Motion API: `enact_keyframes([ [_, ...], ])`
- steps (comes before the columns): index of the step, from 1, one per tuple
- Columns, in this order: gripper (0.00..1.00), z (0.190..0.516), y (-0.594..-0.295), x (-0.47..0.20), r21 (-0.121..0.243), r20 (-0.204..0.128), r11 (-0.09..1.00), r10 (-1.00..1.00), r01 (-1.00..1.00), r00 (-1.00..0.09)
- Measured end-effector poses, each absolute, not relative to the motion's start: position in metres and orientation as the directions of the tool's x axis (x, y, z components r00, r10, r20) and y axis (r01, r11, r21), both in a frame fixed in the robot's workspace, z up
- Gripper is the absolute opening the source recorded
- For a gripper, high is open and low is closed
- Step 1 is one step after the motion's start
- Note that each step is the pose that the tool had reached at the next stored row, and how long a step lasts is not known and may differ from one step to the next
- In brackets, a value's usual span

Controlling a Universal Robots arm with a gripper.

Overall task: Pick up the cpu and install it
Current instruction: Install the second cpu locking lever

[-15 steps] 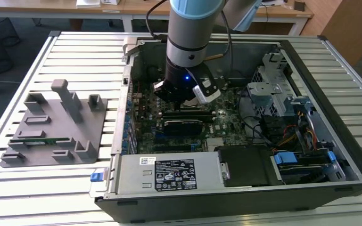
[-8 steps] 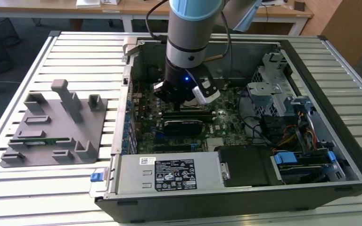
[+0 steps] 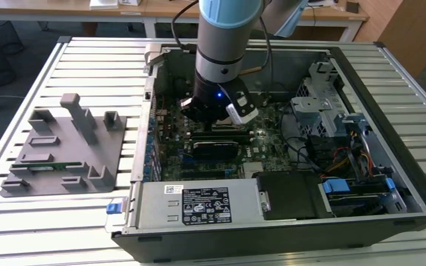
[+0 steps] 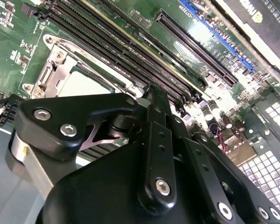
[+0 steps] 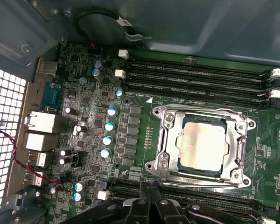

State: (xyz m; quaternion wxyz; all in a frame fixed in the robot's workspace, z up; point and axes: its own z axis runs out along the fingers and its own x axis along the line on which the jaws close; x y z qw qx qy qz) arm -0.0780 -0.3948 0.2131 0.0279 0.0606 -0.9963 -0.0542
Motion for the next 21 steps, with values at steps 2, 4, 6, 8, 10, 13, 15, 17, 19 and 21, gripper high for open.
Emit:
enact_keyframes([
  [2,0.11,0.214,-0.395,-0.078,0.112,0.049,0.987,-0.124,-0.118,-0.991],
  [4,0.11,0.217,-0.395,-0.078,0.112,0.049,0.987,-0.124,-0.118,-0.991],
  [6,0.11,0.221,-0.395,-0.078,0.113,0.048,0.987,-0.124,-0.118,-0.991],
  [8,0.11,0.227,-0.395,-0.079,0.112,0.049,0.987,-0.124,-0.118,-0.991],
  [10,0.11,0.232,-0.395,-0.079,0.112,0.049,0.987,-0.124,-0.118,-0.991],
  [13,0.11,0.236,-0.395,-0.080,0.112,0.049,0.987,-0.124,-0.118,-0.991],
  [15,0.11,0.239,-0.395,-0.080,0.112,0.049,0.987,-0.124,-0.118,-0.991],
  [17,0.11,0.243,-0.395,-0.080,0.112,0.049,0.987,-0.124,-0.118,-0.991],
  [19,0.11,0.247,-0.395,-0.080,0.112,0.049,0.987,-0.124,-0.118,-0.991],
  [21,0.11,0.250,-0.395,-0.081,0.112,0.049,0.987,-0.124,-0.118,-0.991],
])
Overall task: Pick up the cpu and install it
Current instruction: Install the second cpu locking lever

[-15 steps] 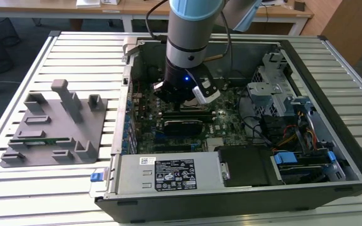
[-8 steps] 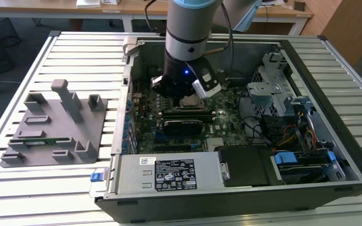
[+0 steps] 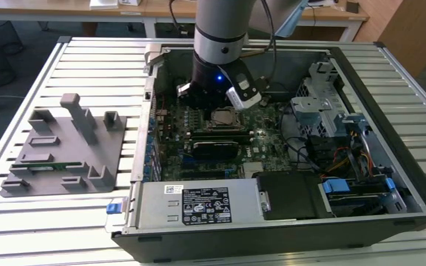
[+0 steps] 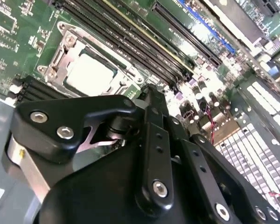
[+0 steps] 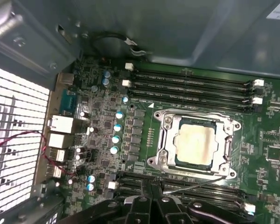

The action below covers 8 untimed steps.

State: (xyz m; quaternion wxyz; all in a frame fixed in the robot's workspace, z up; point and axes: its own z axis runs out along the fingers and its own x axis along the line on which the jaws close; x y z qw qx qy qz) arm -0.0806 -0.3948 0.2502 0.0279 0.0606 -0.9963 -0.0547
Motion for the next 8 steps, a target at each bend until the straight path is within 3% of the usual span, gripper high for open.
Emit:
enact_keyframes([
  [8,0.11,0.2546,-0.3948,-0.0744,0.113,0.057,0.987,-0.124,-0.117,-0.991],
])
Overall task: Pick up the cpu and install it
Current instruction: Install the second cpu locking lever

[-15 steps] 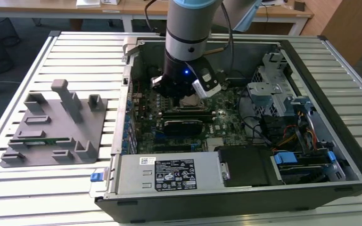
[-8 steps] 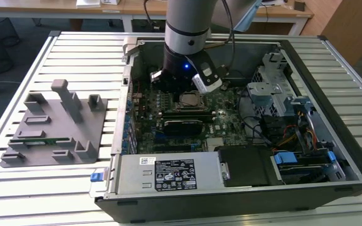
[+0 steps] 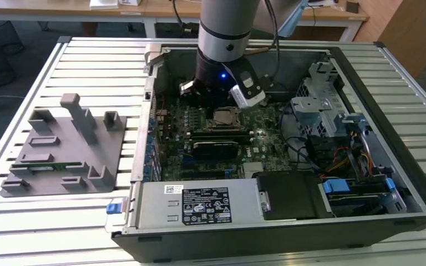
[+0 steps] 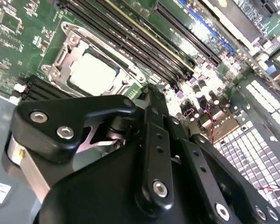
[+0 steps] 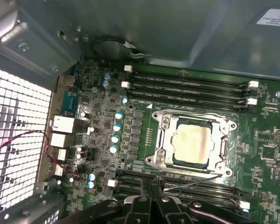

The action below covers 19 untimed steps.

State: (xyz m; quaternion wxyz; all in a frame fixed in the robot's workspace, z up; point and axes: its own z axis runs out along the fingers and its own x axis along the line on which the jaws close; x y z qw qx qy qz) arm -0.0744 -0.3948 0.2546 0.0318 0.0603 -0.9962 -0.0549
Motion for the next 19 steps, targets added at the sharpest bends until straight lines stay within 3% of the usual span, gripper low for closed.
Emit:
enact_keyframes([
  [19,0.11,0.232,-0.396,-0.049,0.121,0.068,0.986,-0.123,-0.114,-0.990],
])
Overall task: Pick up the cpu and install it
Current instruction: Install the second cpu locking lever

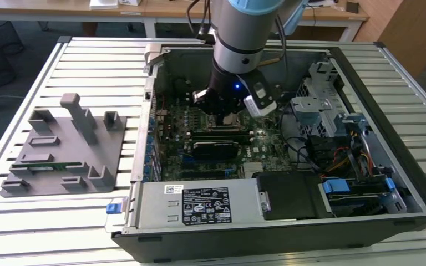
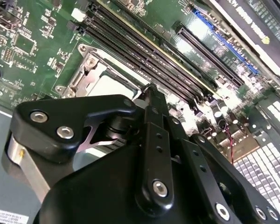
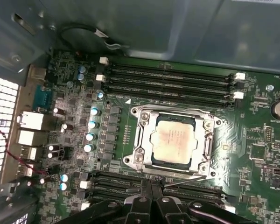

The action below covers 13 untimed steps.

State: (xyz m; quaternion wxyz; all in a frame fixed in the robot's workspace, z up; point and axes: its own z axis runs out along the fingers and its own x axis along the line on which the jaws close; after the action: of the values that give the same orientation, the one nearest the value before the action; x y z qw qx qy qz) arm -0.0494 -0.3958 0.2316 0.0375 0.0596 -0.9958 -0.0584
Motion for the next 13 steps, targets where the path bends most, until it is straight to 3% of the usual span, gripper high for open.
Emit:
enact_keyframes([
  [13,0.11,0.211,-0.396,-0.065,0.128,0.067,0.985,-0.124,-0.114,-0.990],
])
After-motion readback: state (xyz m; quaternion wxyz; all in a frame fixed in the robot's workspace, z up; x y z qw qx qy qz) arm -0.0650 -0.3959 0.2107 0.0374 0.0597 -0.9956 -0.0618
